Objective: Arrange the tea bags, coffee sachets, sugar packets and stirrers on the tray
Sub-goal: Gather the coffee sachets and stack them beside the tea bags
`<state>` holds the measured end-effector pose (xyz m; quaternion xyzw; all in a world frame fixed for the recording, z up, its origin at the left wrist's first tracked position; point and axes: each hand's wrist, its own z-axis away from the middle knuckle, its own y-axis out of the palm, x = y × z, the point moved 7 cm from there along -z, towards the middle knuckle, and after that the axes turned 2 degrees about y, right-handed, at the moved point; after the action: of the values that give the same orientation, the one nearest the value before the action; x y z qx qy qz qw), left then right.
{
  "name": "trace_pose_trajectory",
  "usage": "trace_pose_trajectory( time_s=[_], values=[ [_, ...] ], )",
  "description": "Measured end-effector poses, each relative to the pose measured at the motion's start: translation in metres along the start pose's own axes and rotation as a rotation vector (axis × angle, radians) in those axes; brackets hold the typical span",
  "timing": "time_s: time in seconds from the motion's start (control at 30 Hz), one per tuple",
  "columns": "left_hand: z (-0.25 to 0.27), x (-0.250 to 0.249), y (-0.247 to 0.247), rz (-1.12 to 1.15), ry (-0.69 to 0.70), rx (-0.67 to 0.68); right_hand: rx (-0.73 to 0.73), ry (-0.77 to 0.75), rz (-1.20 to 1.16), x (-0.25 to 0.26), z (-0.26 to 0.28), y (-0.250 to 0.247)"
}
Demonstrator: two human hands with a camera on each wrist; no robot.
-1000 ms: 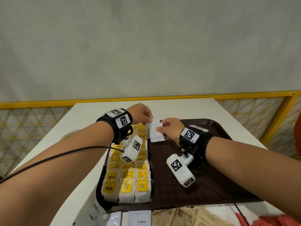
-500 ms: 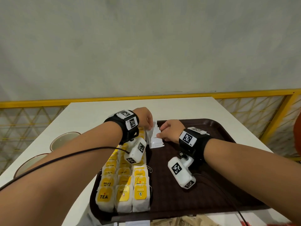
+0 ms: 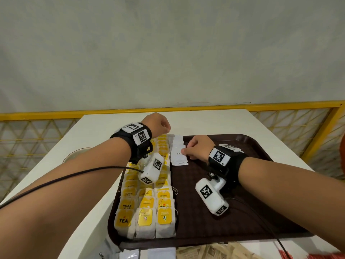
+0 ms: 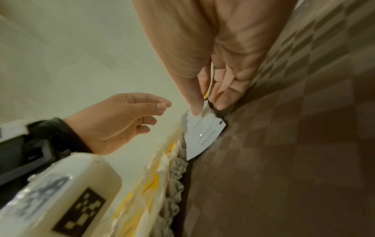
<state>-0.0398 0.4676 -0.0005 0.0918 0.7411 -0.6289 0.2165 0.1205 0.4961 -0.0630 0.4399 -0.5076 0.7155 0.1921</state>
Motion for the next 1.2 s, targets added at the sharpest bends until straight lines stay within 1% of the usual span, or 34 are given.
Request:
trace_pose_trajectory(
  time_s=[0.07,0.17,0.23,0.37,0.6,0.87,1.07,1.2],
  values=[
    [0.002,0.008,-0.006,0.02,-0.022,-0.014,0.011,-0.021,0.014,-0.001,0.004,-0.001],
    [0.005,0.018,-0.008,0.035,-0.05,-0.004,0.029,-0.06,0.185,-0.002,0.009,0.0],
    [0.007,0.019,-0.006,0.028,-0.055,0.024,0.038,-0.073,0.236,-0.001,0.009,0.003],
    [0.009,0.012,0.003,0.0,-0.053,0.078,0.043,-0.071,0.228,0.003,0.004,0.007],
    [0.005,0.001,0.018,-0.07,-0.032,0.127,0.039,-0.076,0.239,0.007,0.0,0.006],
    [0.003,-0.001,0.026,-0.13,-0.068,0.137,0.031,-0.08,0.227,0.004,-0.002,0.007],
    [0.001,0.0,0.033,-0.162,-0.098,0.168,0.031,-0.083,0.229,0.005,-0.001,0.008],
    [0.001,0.002,0.034,-0.161,-0.14,0.169,0.034,-0.081,0.242,0.006,0.0,0.008]
  ],
)
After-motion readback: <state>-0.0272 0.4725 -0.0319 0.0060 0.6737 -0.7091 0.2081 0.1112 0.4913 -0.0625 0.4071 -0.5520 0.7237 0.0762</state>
